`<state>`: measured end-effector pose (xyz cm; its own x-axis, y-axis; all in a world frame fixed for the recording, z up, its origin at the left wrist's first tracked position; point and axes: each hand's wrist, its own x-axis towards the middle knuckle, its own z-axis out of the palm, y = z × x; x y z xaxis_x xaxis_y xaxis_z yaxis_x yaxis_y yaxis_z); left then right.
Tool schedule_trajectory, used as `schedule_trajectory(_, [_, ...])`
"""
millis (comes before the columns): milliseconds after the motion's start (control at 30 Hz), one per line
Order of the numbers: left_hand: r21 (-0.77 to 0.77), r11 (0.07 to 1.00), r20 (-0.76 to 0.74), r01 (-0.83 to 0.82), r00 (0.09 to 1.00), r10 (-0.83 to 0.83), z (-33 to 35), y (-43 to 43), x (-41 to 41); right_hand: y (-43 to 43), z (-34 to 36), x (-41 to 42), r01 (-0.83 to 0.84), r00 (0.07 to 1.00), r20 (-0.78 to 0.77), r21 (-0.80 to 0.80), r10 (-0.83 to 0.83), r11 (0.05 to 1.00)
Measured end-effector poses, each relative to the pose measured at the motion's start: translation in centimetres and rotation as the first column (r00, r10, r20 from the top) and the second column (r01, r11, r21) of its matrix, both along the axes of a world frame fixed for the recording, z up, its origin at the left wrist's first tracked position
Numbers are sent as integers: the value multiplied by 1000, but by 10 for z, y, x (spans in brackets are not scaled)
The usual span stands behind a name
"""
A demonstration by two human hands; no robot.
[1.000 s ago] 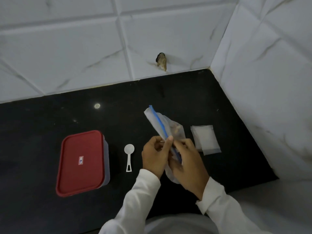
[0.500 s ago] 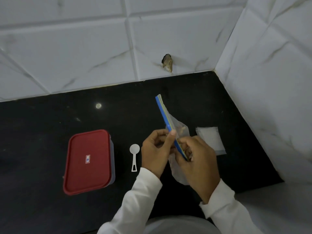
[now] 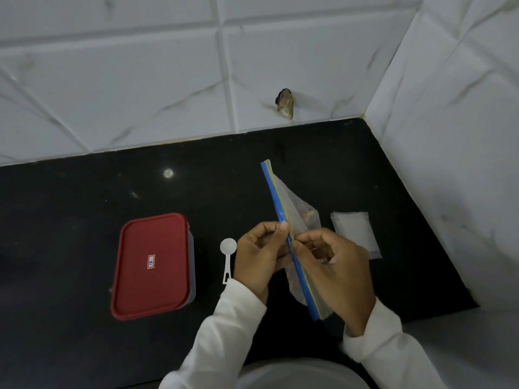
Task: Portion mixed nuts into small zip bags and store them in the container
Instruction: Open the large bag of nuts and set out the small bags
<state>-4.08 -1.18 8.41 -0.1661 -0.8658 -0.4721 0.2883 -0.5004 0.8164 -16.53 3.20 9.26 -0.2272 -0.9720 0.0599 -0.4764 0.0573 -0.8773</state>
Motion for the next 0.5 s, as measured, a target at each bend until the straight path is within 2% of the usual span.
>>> schedule_trajectory(167, [-3,1000,41,3,999,-2,2,1,0,0,-3,2,-16,997,-70,26,18,1000])
schedule_trajectory(233, [5,1000,26,-6,1000,6,2,1,0,-1,-3,2,-24,999,23,85,22,996])
schedule_trajectory(333, [3,1000,12,-7,1000,7,3,1,0,-3,0,0,-55,966,257,229,-6,972])
schedule_trajectory(400, [-25,999,62,-32,998,33,3,1,0,-5,0,-3,-41,915,394,313,-91,949])
schedule_trajectory(500, [-58,997,172,-53,983,63,0,-4,3,-6,0,-6,8,859,478,341,-181,940])
